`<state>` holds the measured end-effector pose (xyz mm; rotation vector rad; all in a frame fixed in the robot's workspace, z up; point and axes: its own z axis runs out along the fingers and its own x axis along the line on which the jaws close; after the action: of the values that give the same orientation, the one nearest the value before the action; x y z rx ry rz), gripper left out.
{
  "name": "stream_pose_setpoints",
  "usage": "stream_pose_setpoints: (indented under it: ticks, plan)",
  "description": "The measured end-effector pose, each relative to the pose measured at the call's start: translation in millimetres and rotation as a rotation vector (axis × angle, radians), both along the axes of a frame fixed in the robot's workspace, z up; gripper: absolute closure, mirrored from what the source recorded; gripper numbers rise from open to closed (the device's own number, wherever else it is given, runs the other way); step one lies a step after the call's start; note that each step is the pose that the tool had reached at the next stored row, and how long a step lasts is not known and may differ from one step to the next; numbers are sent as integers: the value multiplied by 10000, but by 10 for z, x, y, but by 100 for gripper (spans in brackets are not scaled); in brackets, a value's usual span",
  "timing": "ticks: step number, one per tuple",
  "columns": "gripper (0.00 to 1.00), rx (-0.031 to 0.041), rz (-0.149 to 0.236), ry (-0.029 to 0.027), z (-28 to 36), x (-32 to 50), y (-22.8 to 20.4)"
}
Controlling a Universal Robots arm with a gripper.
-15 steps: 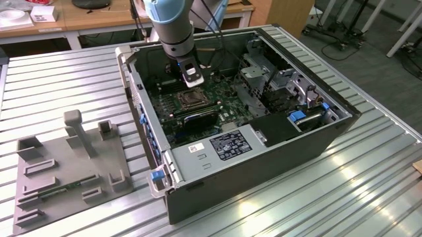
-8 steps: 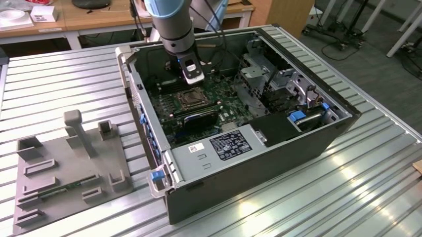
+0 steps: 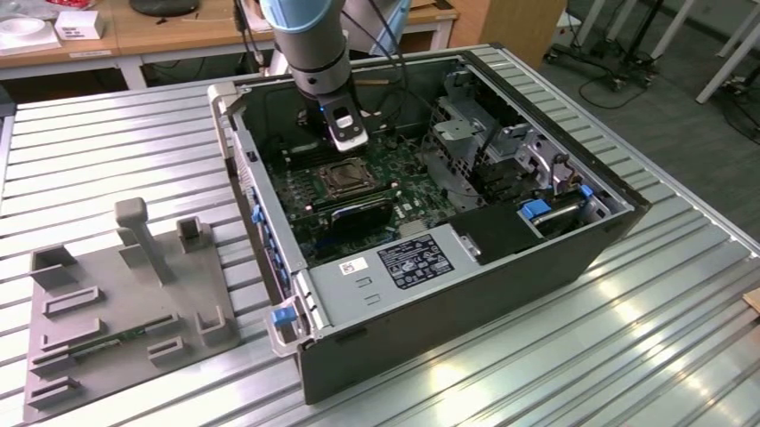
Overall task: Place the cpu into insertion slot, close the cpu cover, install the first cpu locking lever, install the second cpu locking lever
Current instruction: 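Install the first cpu locking lever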
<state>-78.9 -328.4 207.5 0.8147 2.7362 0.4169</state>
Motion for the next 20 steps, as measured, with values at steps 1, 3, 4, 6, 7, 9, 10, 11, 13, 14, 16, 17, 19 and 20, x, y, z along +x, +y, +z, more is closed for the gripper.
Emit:
stream_pose_setpoints:
  ticks: [1, 3, 4, 6, 7, 9, 10, 11, 13, 14, 16, 17, 19, 20]
  plan:
    - [89, -101, -1, 68, 1, -1, 0]
    - [89, -313, 1, 255, 2, 0, 0]
    - [89, -401, 1, 363, 2, 0, 0]
    - [89, -600, 6, 559, 2, -1, 0]
    - [89, -716, 16, 654, 2, -1, 0]
    - [89, -919, 41, 866, 2, 0, 0]
    - [89, -989, 53, 987, 2, 0, 0]
    - [89, -1051, 62, 1135, 2, 0, 0]
    - [89, -1063, 66, 1190, 2, -1, 0]
    - [89, -1063, 66, 1191, 2, -1, 0]
    - [89, -1062, 70, 1242, 2, 0, 0]
    - [89, -1067, 93, 1387, 2, 0, 0]
    - [89, -1093, 197, 1667, 2, 0, 0]
    - [89, -1106, 256, 1780, 2, 0, 0]
